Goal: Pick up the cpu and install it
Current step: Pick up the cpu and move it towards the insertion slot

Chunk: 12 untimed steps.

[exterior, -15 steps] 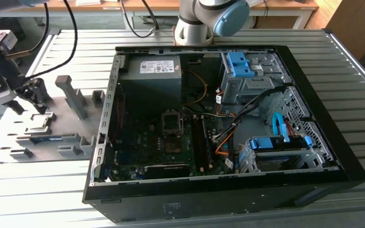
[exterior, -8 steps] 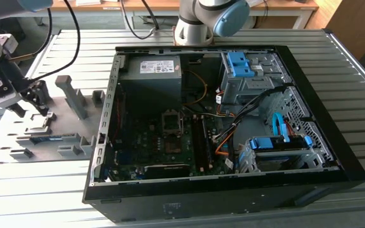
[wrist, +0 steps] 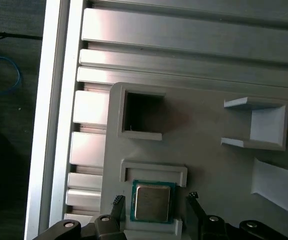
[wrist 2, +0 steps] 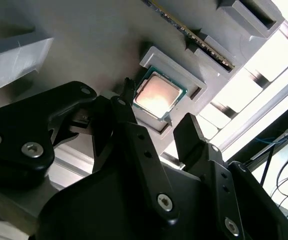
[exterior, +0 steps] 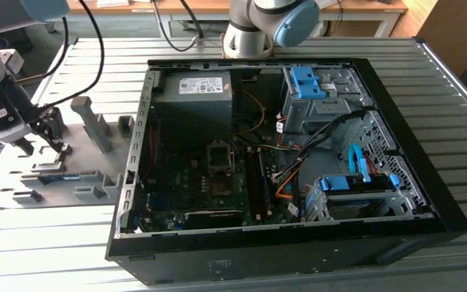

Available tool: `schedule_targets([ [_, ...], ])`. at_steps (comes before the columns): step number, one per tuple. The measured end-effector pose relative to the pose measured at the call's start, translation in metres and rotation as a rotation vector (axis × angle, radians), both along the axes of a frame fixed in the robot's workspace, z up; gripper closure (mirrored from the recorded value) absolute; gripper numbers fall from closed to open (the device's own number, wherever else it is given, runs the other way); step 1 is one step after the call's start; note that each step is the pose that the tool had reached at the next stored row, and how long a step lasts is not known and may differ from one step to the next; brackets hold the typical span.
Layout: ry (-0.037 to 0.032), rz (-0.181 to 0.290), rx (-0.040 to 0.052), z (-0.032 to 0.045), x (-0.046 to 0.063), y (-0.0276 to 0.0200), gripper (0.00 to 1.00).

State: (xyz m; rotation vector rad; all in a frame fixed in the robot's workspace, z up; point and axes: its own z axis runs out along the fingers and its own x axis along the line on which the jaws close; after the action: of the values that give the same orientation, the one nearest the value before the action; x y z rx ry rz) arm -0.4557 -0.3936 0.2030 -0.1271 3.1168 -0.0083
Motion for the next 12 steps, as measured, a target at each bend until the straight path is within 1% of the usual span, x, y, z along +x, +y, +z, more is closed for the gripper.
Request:
schedule_targets([
  [8,0.0003,0.007,-0.0013,-0.0096,0.0,-0.0004,0.41],
  [12,0.0003,0.008,-0.0015,-0.013,0.0,-0.0004,0.41],
])
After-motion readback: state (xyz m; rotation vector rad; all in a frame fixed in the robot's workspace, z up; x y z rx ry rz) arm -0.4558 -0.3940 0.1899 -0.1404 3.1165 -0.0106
